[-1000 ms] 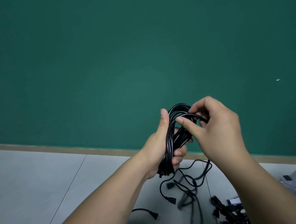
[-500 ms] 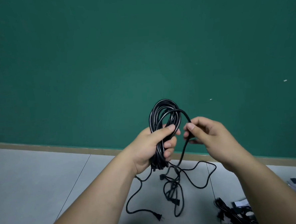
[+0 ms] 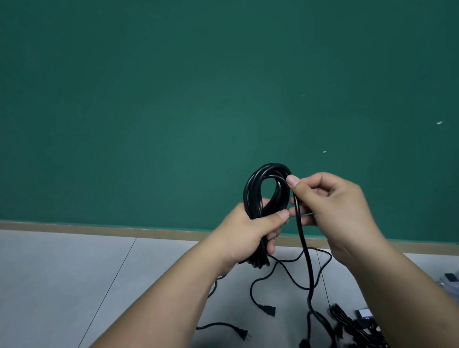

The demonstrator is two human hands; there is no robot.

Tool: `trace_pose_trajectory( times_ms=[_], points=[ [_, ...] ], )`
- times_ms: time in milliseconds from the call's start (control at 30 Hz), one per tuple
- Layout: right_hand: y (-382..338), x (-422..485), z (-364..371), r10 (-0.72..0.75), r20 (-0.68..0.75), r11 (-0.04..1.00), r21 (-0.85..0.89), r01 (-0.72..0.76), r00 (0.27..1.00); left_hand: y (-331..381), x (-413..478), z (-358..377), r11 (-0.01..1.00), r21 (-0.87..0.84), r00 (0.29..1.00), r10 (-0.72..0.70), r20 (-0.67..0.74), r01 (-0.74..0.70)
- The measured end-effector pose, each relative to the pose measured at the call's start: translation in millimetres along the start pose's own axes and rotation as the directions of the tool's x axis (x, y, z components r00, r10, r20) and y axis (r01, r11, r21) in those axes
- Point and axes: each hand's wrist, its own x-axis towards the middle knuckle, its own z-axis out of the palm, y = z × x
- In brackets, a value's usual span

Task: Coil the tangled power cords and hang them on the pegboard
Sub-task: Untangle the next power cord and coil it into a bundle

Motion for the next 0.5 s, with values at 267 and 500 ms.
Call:
trace_pose_trajectory(
  times_ms=[267,500],
  points=[
    [5,0,-1,0.047,-0.020,0.999,-0.020,-0.047,0.999,-2,-1,18,0.987,-0.161,0.999,-0.008,0.046,0.016],
    [12,4,-6,-0.051,-0.003,0.995,-0.083,0.050,0.999,2,-1,18,0.943,-0.324,0.997,-0.063,0.036,0.072]
  ],
)
